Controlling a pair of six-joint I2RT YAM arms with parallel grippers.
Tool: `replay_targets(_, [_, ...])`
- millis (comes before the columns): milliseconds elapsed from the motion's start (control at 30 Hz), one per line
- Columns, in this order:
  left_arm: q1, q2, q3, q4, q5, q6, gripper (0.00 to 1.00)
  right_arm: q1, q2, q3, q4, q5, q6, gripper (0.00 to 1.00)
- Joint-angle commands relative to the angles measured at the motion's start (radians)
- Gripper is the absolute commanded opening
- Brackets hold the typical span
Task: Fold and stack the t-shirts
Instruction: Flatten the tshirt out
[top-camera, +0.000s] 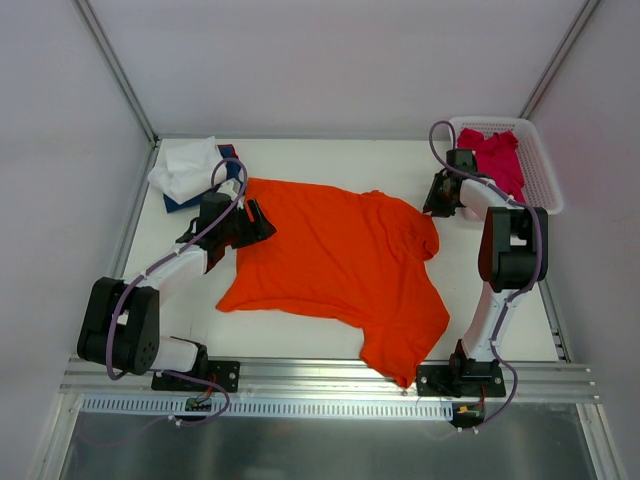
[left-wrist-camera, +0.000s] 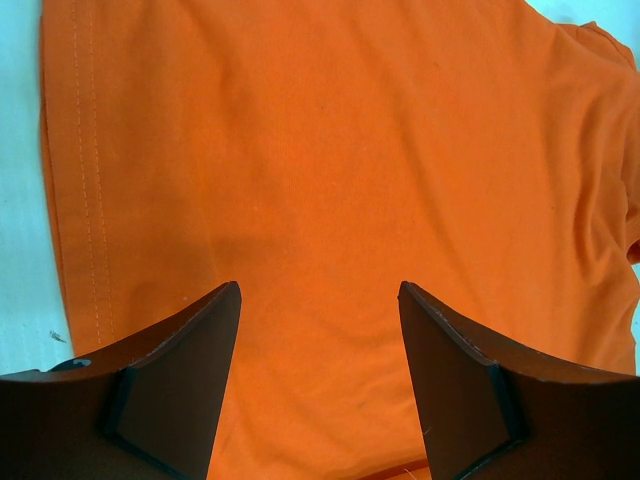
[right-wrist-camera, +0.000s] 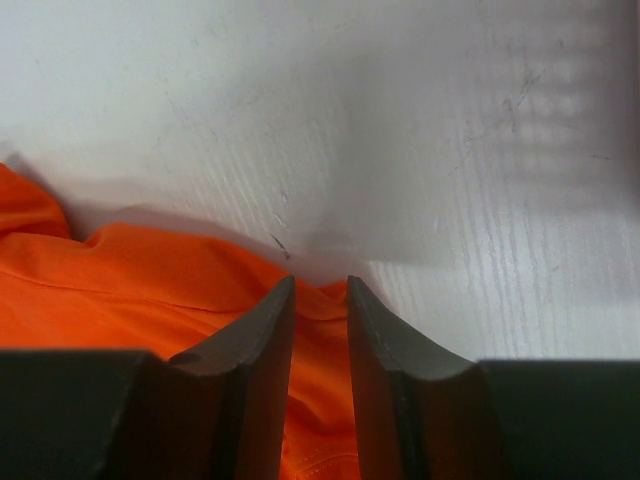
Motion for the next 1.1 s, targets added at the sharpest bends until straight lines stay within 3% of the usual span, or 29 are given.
replay_targets(0, [0.002, 0.002, 0.013, 0.037, 0.031, 0.006, 0.65, -0.006, 0.01, 0.039, 0.018, -0.031, 0.009, 0.3])
replay_targets(533, [0.002, -0.033, 0.033, 0.017, 0.045, 0.009, 0.65, -0.008, -0.059, -0.058, 0.011, -0.052, 0.038, 0.35])
replay_targets(733, [0.002, -0.06, 0.027, 0.009, 0.039, 0.012, 0.65, -0.009, -0.102, -0.105, -0.035, 0.047, 0.021, 0.34])
replay_targets(800, [0.002, -0.063, 0.022, 0.008, 0.035, 0.014, 0.66, -0.008, -0.108, -0.11, -0.042, 0.084, 0.008, 0.29])
replay_targets(933, [0.002, -0.063, 0.019, 0.009, 0.036, 0.009, 0.66, -0.012, -0.105, -0.096, -0.058, 0.107, -0.012, 0.02])
replay_targets(1067, [0.003, -0.071, 0.018, 0.008, 0.031, 0.01, 0.66, -0.011, -0.113, -0.078, -0.061, 0.12, -0.031, 0.0])
